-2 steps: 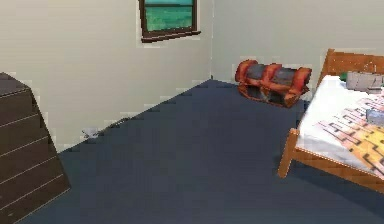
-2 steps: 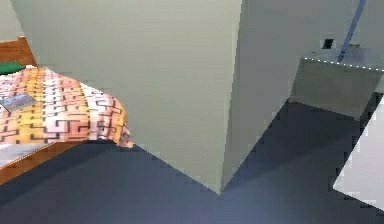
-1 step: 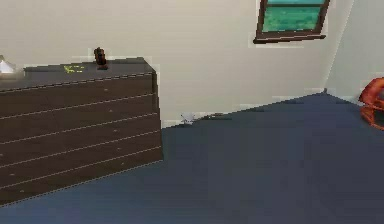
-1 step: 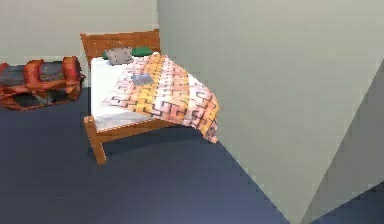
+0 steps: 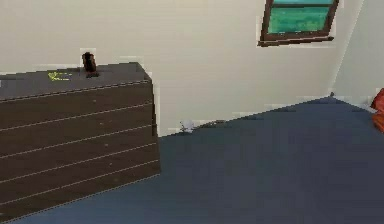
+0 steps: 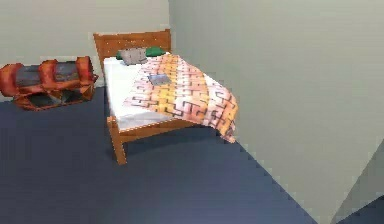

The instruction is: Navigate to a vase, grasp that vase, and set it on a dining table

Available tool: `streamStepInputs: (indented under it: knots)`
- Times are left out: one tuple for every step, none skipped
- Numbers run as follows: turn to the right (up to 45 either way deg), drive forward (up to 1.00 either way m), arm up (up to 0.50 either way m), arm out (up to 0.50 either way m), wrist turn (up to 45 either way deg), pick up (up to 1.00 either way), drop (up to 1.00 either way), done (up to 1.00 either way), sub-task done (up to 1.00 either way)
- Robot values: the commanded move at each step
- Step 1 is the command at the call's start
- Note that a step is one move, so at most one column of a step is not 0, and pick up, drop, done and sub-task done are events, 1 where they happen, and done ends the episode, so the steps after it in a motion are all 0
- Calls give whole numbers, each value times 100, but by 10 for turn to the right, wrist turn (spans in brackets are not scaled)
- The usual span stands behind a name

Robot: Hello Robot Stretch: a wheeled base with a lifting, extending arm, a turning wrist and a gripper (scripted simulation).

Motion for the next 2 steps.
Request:
streamStepInputs:
  knots:
    - [450,0,0,0,0,0,0,0,0]
    - [300,0,0,0,0,0,0,0,0]
